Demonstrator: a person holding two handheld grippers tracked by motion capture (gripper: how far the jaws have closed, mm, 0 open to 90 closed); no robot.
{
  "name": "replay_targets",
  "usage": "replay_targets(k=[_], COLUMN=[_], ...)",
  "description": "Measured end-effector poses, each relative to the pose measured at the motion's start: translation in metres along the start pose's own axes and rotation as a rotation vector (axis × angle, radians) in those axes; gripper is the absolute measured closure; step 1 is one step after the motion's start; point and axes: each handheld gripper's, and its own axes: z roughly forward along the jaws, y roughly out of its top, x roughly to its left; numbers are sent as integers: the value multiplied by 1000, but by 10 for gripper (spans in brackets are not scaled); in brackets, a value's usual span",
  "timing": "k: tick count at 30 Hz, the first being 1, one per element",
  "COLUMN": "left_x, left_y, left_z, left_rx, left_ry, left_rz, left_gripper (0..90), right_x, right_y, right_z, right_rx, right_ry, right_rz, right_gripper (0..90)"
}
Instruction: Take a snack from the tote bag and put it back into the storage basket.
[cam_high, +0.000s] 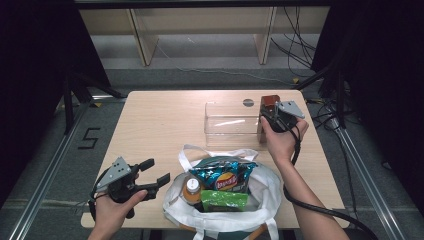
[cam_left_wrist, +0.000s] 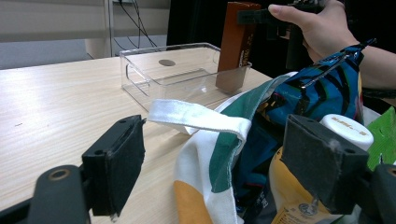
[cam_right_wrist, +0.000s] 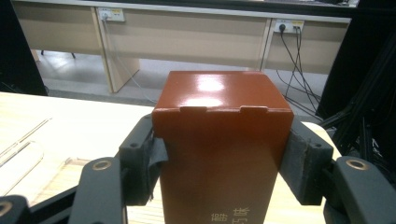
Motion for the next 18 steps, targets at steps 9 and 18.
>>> replay_targets(k=[9, 18], left_x=[0, 0], left_y=[0, 0], left_z=[0, 0], left_rx=[5, 4], left_ry=[5, 5], left_rz=[0, 0], left_gripper=[206, 206], right_x=[1, 0], right_y=[-1, -1], right_z=[0, -1], right_rx=[7, 17], right_ry=[-8, -14], right_rz=[20, 28], right_gripper=[385, 378])
